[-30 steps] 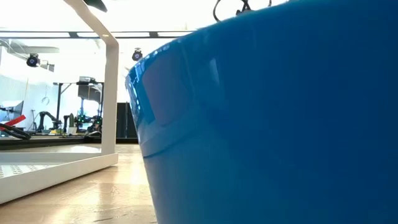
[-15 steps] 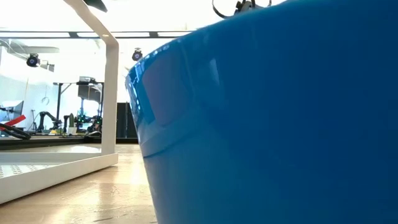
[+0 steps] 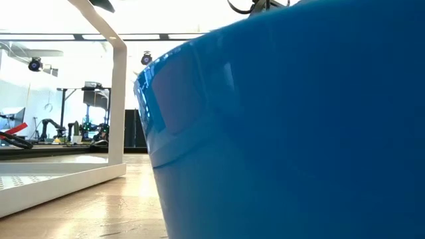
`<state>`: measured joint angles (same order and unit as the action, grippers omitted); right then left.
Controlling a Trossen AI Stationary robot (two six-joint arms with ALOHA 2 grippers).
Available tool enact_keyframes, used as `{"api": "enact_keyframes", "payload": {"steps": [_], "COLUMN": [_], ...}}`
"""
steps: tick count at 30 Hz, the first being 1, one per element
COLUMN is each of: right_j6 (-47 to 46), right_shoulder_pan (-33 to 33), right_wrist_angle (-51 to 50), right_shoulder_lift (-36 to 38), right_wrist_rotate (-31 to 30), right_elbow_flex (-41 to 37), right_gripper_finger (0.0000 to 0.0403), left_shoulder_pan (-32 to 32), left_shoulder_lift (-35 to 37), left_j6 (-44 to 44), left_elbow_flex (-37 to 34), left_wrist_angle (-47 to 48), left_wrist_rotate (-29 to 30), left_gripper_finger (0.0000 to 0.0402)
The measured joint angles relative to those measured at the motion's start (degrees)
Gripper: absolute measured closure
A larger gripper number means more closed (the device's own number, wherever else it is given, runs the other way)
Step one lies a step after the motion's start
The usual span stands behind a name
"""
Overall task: Pick & Place Mini bowls
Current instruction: Stack the top orange bowl on top of the orange bowl on the shelf
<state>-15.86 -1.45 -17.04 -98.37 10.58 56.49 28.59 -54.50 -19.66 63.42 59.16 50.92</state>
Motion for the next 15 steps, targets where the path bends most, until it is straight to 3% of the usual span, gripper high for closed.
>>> {"api": "enact_keyframes", "payload": {"steps": [4, 15], "right_j6": [0.0, 1.0], "right_shoulder_pan": [0.0, 0.0], "right_wrist_angle": [0.1, 1.5], "right_shoulder_lift": [0.0, -0.2], "right_wrist_rotate": [-3.5, -4.3], "right_elbow_flex": [0.0, 0.0], "right_gripper_finger": [0.0394, 0.0394], "left_shoulder_pan": [0.0, 0.0], "left_shoulder_lift": [0.0, 0.0], "left_j6": [-0.1, -1.0], "left_elbow_flex": [0.0, 0.0], "left_wrist_angle": [0.0, 0.0], "left_wrist_rotate": [0.0, 0.0], "left_gripper_finger": [0.0401, 0.0401]}}
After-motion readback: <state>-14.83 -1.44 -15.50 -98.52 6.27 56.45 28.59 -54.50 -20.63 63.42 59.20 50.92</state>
